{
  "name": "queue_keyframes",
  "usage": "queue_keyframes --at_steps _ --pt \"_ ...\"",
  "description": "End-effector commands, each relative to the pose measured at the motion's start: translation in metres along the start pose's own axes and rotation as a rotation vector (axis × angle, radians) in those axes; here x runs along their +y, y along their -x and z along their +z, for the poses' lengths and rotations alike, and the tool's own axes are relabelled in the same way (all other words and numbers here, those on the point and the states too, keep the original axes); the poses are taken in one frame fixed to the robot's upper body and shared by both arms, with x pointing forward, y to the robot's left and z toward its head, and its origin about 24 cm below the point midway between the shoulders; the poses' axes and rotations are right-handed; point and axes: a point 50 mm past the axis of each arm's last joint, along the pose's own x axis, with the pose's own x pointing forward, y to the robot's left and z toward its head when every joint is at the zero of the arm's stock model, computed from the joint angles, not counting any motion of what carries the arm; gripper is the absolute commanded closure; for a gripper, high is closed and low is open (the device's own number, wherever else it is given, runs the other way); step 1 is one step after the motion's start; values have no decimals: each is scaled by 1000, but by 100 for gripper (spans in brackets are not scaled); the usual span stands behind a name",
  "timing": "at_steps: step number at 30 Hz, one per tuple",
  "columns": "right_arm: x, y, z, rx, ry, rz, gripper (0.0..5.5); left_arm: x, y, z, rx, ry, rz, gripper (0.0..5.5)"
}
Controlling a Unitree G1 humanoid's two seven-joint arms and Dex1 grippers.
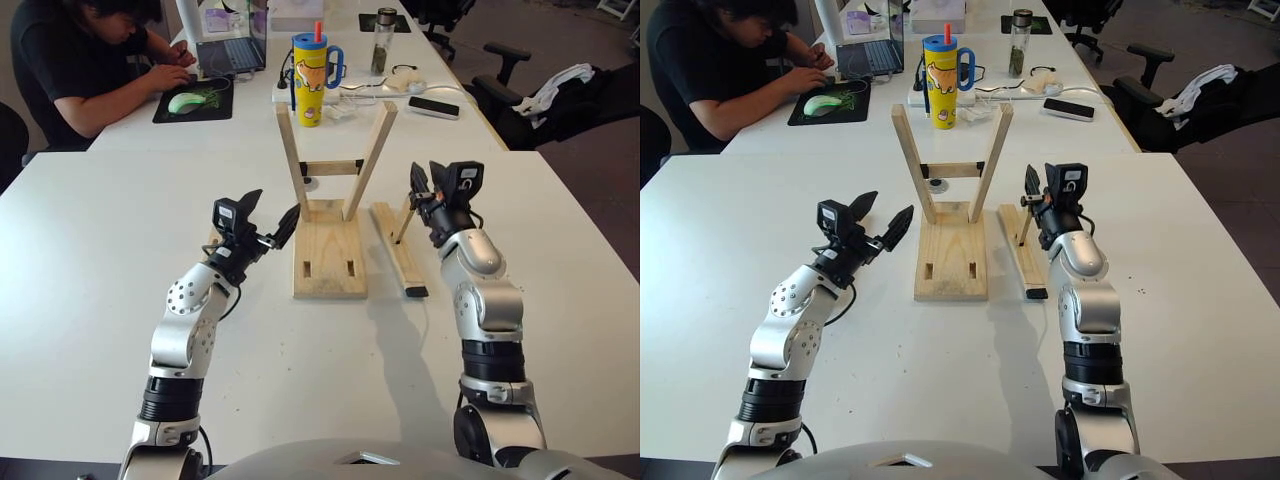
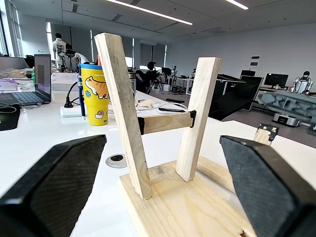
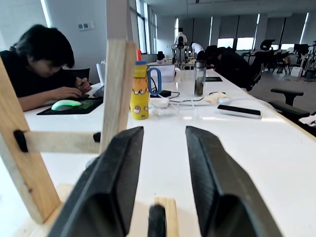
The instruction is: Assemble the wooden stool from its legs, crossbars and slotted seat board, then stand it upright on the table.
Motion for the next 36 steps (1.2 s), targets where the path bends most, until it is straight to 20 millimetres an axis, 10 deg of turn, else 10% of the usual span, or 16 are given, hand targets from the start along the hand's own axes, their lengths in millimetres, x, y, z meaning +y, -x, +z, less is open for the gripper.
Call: queue_keyframes --at_steps 1,14,31,36 --pt "-1 -13 18 -41 -29 14 480 -1 0 -2 2 -5 5 124" --pt "1 -41 -1 -2 -42 56 549 -4 -5 -5 5 -11 -1 124" --pt "24 -53 26 -179 183 85 549 -3 -7 -5 -2 -8 16 124" --pt "-1 -20 -71 246 162 -72 549 -5 -9 -5 -2 -3 8 124"
